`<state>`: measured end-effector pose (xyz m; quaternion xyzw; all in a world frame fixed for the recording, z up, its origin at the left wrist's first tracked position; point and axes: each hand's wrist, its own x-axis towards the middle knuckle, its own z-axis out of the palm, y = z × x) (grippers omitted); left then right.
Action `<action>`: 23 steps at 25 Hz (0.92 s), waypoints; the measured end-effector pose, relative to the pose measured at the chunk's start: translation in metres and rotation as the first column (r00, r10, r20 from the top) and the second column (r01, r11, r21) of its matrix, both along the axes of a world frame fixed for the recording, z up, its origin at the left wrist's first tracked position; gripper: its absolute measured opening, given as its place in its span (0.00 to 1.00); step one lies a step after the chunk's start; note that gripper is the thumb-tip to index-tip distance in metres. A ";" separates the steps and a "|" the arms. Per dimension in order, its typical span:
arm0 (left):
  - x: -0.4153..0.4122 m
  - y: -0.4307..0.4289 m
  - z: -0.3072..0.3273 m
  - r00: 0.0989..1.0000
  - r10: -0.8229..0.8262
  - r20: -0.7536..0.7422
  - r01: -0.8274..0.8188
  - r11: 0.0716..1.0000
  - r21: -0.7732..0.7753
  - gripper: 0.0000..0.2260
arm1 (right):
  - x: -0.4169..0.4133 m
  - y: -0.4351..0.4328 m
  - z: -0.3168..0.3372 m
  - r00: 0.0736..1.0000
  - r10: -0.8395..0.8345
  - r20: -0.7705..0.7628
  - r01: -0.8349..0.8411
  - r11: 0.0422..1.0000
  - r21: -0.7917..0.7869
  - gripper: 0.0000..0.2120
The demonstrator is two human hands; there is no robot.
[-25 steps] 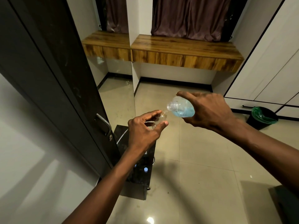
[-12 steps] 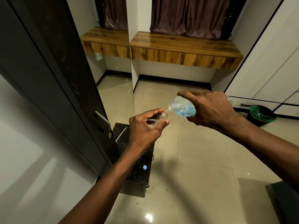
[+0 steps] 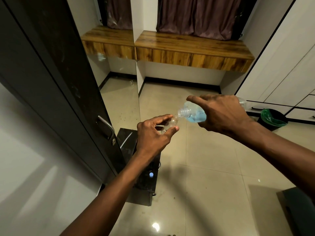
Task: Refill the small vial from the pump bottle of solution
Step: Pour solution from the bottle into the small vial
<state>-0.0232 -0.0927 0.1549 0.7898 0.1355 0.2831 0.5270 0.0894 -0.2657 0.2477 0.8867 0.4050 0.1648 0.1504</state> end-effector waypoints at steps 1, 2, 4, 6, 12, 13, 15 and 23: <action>0.000 0.000 0.000 1.000 -0.004 0.000 0.004 1.000 0.002 0.19 | -0.001 0.000 0.000 1.000 -0.002 0.002 0.002 1.000 -0.002 0.40; 0.000 0.000 -0.001 1.000 -0.007 0.000 0.007 1.000 0.005 0.19 | -0.001 0.000 0.001 1.000 -0.004 0.003 0.004 1.000 -0.004 0.40; 0.001 0.000 -0.002 1.000 -0.008 -0.001 0.008 1.000 0.005 0.19 | -0.001 -0.001 0.001 1.000 -0.008 0.004 0.008 1.000 -0.004 0.41; 0.001 0.000 -0.002 1.000 -0.007 -0.002 0.007 1.000 0.000 0.19 | -0.001 -0.001 0.002 1.000 -0.011 -0.002 0.011 1.000 -0.005 0.41; 0.000 -0.001 -0.002 1.000 -0.012 0.005 0.012 1.000 -0.008 0.19 | 0.000 0.000 0.002 1.000 0.001 -0.004 -0.001 1.000 -0.003 0.40; 0.000 -0.001 -0.003 1.000 -0.008 0.005 0.008 1.000 -0.003 0.19 | 0.000 0.000 0.002 1.000 0.002 0.001 -0.002 1.000 -0.001 0.40; 0.000 0.000 -0.003 1.000 -0.004 0.005 0.004 1.000 0.008 0.19 | 0.000 0.000 0.001 1.000 0.001 0.002 -0.001 1.000 -0.002 0.39; 0.000 0.000 -0.006 1.000 -0.009 0.013 0.008 1.000 0.029 0.19 | 0.002 -0.001 -0.001 1.000 0.005 -0.007 -0.005 1.000 0.002 0.41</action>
